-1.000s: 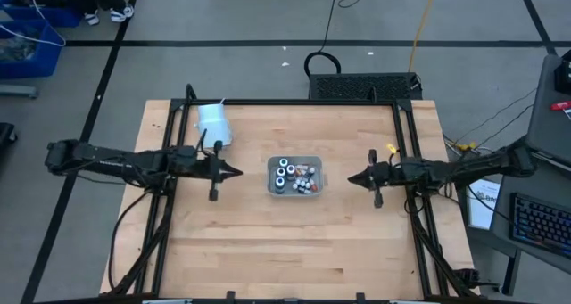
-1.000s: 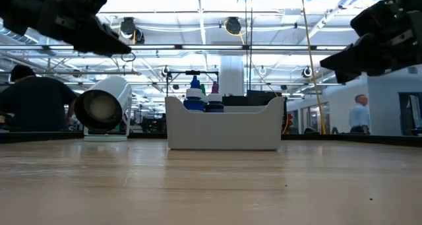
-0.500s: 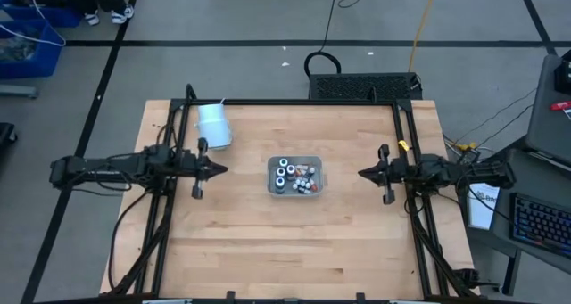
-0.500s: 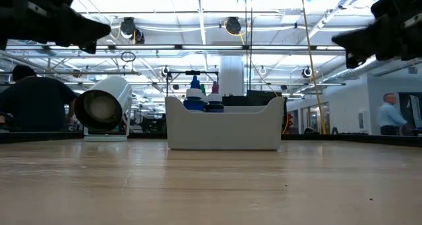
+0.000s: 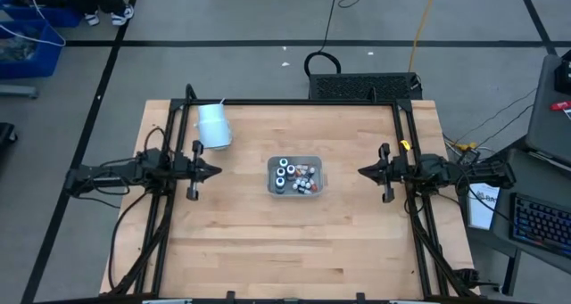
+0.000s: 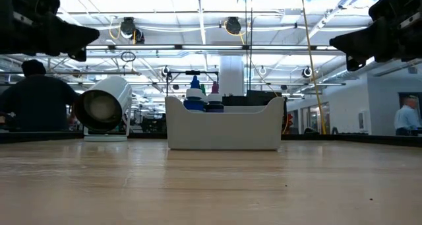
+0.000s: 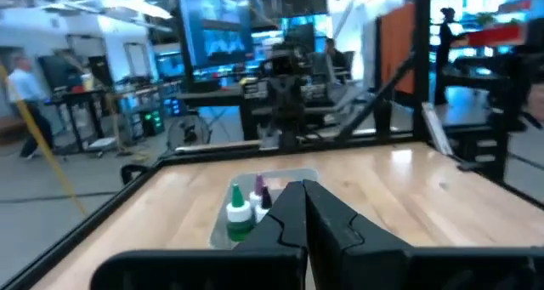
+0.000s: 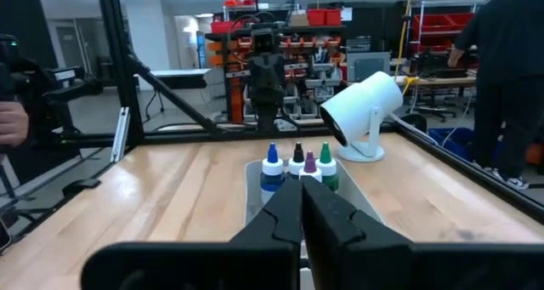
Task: Pick & Place food coloring
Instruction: Return to Home Position
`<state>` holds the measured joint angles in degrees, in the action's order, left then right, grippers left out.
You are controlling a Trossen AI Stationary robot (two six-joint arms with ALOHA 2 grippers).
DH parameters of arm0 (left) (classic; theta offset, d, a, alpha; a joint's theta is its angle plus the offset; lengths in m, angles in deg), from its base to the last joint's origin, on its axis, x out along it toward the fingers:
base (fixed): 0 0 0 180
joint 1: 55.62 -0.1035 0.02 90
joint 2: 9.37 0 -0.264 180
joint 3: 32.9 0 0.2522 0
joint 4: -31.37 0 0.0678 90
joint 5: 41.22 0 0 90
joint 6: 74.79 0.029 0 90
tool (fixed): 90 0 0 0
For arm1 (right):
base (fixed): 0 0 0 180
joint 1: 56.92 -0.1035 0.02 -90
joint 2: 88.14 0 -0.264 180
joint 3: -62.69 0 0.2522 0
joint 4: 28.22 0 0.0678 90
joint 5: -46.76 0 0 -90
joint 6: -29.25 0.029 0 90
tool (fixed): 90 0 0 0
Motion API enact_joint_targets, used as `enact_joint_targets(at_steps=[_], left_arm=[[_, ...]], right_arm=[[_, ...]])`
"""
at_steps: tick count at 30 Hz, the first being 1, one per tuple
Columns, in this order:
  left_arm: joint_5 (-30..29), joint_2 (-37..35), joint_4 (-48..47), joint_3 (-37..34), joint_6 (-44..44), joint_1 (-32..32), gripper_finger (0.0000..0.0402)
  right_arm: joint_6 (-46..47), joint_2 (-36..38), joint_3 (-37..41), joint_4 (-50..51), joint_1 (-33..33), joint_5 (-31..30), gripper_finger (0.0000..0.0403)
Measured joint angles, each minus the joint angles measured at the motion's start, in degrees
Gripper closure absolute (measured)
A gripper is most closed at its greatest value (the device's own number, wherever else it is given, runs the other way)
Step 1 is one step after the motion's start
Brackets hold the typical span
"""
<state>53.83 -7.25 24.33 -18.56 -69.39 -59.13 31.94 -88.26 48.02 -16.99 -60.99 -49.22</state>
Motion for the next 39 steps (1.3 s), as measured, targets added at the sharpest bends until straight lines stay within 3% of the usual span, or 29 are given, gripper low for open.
enact_joint_targets(at_steps=[10, 39], left_arm=[[-0.58, -1.85, -5.03, 0.0, 2.32, 0.0, 0.0401], [-0.58, -1.76, -5.16, 0.04, -1.26, 0.04, 0.0381]], right_arm=[[0.24, -0.15, 0.0, 0.5, 0.01, -0.12, 0.0403], [2.21, -0.15, 0.05, -0.96, 0.02, -0.05, 0.0403]])
